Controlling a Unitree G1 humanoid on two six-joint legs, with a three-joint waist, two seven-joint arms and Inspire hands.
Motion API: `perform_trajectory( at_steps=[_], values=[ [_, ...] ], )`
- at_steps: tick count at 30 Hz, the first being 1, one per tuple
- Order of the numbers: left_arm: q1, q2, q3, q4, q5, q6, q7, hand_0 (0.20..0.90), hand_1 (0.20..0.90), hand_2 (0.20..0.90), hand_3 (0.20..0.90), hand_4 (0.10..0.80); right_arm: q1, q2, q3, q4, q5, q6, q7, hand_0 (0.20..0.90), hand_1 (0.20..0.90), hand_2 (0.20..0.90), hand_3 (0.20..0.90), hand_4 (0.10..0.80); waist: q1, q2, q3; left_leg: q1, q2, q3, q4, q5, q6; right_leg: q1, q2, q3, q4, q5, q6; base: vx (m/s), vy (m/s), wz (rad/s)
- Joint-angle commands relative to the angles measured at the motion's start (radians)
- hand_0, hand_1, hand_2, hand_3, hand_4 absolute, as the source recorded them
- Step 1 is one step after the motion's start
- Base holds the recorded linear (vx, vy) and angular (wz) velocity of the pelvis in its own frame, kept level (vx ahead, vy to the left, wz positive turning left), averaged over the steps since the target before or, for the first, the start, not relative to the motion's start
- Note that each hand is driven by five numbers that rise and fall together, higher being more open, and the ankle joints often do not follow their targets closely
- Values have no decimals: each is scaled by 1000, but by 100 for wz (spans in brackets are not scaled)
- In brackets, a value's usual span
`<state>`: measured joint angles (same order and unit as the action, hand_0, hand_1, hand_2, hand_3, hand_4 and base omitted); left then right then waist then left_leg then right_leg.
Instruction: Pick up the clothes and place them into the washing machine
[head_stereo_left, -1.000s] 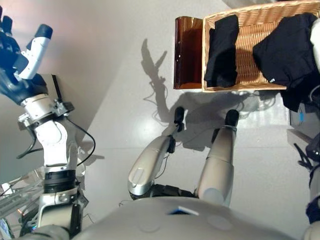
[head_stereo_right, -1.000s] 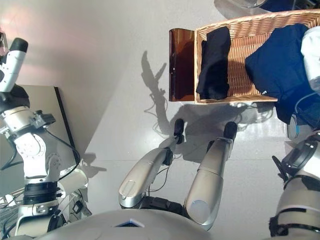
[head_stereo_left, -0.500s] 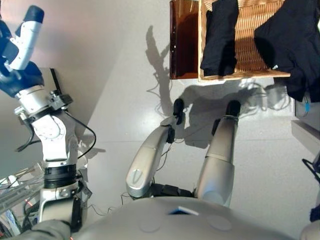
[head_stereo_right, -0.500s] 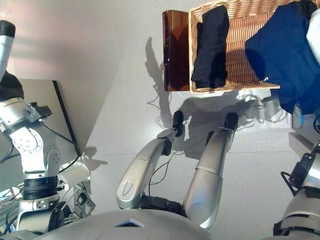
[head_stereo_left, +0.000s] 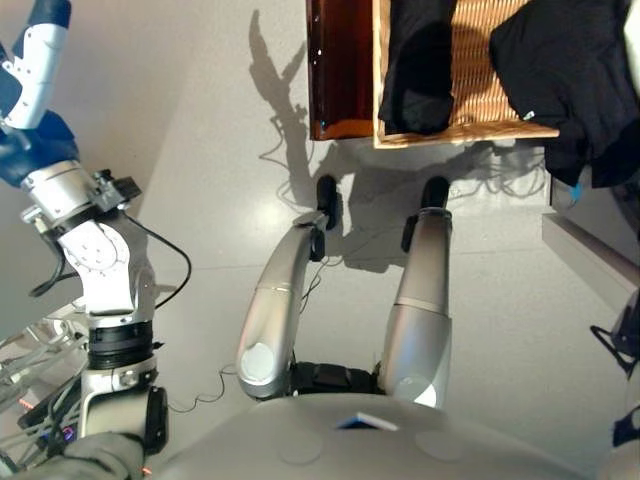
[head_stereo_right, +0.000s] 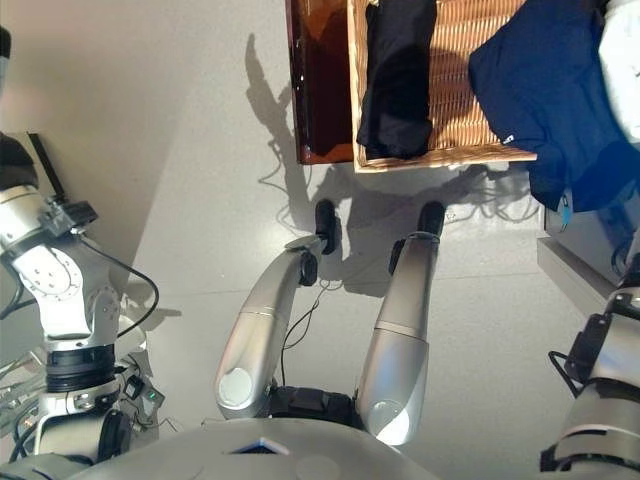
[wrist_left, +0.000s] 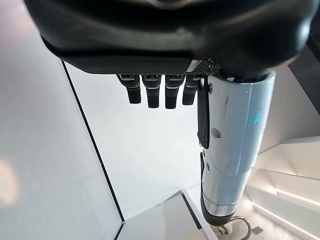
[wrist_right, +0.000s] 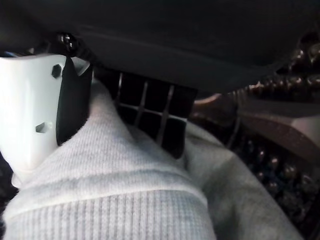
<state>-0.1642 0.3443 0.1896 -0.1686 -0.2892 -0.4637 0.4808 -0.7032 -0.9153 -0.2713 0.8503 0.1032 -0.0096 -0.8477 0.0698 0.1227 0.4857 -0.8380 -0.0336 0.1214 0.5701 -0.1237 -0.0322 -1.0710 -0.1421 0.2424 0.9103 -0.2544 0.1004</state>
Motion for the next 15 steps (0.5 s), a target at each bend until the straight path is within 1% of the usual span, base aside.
perform_trajectory(
  at_steps=[1,2,3,4,5,6,10,11,12,13,14,15],
  values=[
    [17,-1,104,-20,11,-84,25,900,900,900,900,800,93,-312,-89,-54,-48,-90,11,900,900,900,900,800,-79,-22,-150,-69,41,-48,149,-103,-52,90,119,-130,-187,58,-105,-70,-8,-5],
    [19,7,105,-19,7,-81,18,900,900,900,900,800,86,-300,-74,-57,-19,-114,33,900,900,900,900,800,-81,-29,-146,-71,43,-42,140,-86,-49,86,119,-135,-197,79,-106,13,-1,-4],
    [20,8,107,-19,6,-80,18,900,900,900,900,800,84,-299,-71,-55,-17,-116,34,900,900,900,900,800,-82,-30,-146,-69,43,-42,137,-84,-49,88,119,-135,-200,81,-106,-75,8,-4],
    [22,24,107,-25,-1,-80,11,900,900,900,900,800,80,-279,-49,-26,56,-156,83,900,900,900,900,800,-81,-39,-146,-62,39,-46,124,-85,-46,96,119,-134,-215,86,-106,0,2,-3],
    [22,24,108,-25,-2,-80,11,900,900,900,900,800,77,-279,-46,-24,57,-157,84,900,900,900,900,800,-81,-39,-146,-61,39,-46,123,-84,-46,97,119,-134,-215,86,-105,11,38,-4],
    [35,26,118,-36,-10,-78,2,900,900,900,900,800,100,-244,-41,-31,85,-179,110,900,900,900,900,800,-82,-38,-149,-49,37,-48,101,-81,-42,104,118,-134,-224,88,-105,17,48,-1],
    [54,37,132,-29,-39,-79,-24,900,900,900,900,800,175,-153,-49,-33,163,-224,191,900,900,900,900,800,-74,-41,-166,-7,27,-57,43,-67,-38,143,108,-142,-258,90,-104,38,62,-1],
    [53,43,133,-25,-47,-79,-32,900,900,900,900,800,190,-135,-37,-25,185,-231,226,900,900,900,900,800,-70,-45,-169,4,26,-61,30,-65,-37,155,106,-148,-266,89,-104,27,31,0],
    [55,45,133,-24,-50,-80,-34,900,900,900,900,800,193,-134,-38,-22,188,-234,230,900,900,900,900,800,-71,-46,-167,11,25,-62,25,-63,-37,161,105,-149,-271,91,-104,48,35,-2],
    [62,49,132,-22,-62,-77,-50,900,900,900,900,800,224,-78,-20,-17,220,-247,278,900,900,900,900,800,-64,-51,-174,33,18,-70,1,-58,-33,186,100,-157,-290,98,-99,59,46,1],
    [65,48,131,-13,-76,-73,-60,900,900,900,900,800,246,-43,-8,-16,233,-250,302,900,900,900,900,800,-63,-52,-177,50,14,-73,-19,-53,-32,203,99,-162,-305,100,-98,59,47,5],
    [66,50,132,-12,-79,-74,-63,900,900,900,900,800,250,-41,-9,-18,233,-251,303,900,900,900,900,800,-63,-53,-176,55,13,-74,-23,-51,-32,208,98,-163,-308,101,-98,87,70,10]
  ],
)
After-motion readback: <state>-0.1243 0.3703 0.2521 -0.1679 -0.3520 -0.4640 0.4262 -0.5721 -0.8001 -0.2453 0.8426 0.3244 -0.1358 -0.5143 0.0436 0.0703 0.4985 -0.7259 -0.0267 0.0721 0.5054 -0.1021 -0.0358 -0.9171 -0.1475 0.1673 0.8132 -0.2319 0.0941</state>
